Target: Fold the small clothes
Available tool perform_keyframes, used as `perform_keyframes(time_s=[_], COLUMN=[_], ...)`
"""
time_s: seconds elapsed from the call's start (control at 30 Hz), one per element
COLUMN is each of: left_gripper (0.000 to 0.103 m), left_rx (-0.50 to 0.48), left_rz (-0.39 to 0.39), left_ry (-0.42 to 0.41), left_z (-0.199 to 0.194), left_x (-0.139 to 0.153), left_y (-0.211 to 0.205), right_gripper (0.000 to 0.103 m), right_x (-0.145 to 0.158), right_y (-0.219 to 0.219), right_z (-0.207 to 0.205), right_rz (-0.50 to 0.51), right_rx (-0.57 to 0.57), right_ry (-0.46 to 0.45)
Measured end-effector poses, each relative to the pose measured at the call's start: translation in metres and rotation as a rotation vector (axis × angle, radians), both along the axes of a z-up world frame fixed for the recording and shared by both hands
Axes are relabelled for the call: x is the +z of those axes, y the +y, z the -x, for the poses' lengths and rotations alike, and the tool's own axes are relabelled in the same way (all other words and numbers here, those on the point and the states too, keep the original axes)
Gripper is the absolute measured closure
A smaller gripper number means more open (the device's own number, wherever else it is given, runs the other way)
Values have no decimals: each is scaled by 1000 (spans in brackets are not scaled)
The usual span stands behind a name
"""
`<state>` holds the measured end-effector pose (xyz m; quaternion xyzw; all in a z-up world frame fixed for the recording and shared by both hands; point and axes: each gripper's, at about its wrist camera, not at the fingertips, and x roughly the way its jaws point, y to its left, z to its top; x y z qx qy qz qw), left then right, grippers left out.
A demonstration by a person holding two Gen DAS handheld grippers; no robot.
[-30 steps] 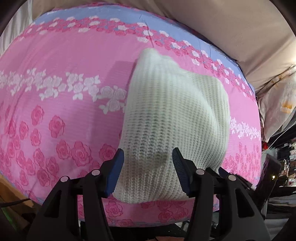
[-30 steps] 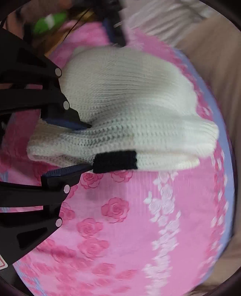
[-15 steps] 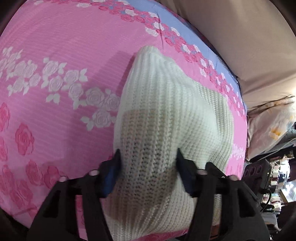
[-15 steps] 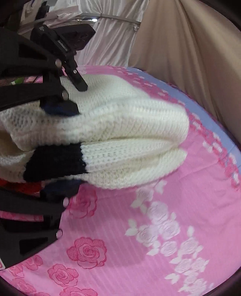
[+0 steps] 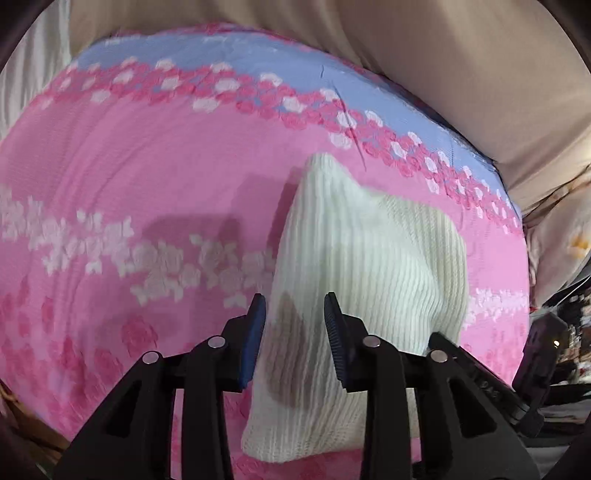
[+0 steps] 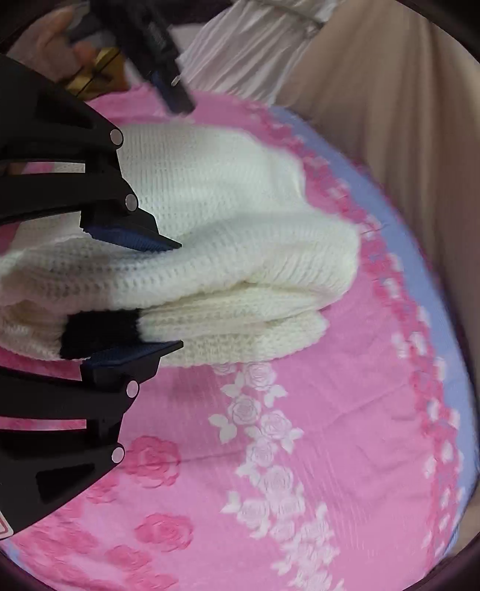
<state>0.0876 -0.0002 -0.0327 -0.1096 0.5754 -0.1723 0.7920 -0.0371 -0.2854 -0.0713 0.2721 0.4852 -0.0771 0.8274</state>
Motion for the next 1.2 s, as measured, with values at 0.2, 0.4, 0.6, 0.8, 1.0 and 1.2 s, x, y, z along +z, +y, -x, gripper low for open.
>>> perform_keyframes(time_s=[0.2, 0.4, 0.6, 0.8, 1.0, 1.2], left_gripper=[68, 65, 57, 55, 51, 15], left_rx=[-109, -244, -270, -277, -278, -294], left_rz=[-9, -157, -231, -250, -281, -323], left_ry=[-99, -65, -98, -101, -116, -119], left_z=[32, 34, 39, 42, 51, 60], left_x=[19, -25, -26, -29, -26, -34], left_y=[-13, -53, -58, -62, -62, -67], right_gripper=[78, 91, 90, 91, 86, 67], right_x=[72, -14, 45, -11, 27, -14], right_y=[36, 14, 42, 56, 65, 67], right_z=[-7, -37, -1, 22, 47, 48], right_rz=[135, 175, 187, 298, 335, 359], right_rx=[79, 57, 69, 116, 123, 141], right_ry=[-138, 64, -24, 109, 77, 159])
